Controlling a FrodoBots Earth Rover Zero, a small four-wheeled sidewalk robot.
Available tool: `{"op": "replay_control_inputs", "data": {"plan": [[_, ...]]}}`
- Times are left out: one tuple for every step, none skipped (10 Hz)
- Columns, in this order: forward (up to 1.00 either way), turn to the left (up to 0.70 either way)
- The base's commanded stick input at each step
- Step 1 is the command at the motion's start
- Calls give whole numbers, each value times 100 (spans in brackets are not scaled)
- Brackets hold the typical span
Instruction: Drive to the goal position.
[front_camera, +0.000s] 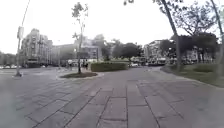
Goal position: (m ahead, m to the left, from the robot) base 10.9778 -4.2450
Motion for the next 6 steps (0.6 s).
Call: {"op": "replay_control_inputs", "data": {"plan": [[100, -40], [100, -40], [100, -32], [100, 0], [100, 0], [100, -6]]}}
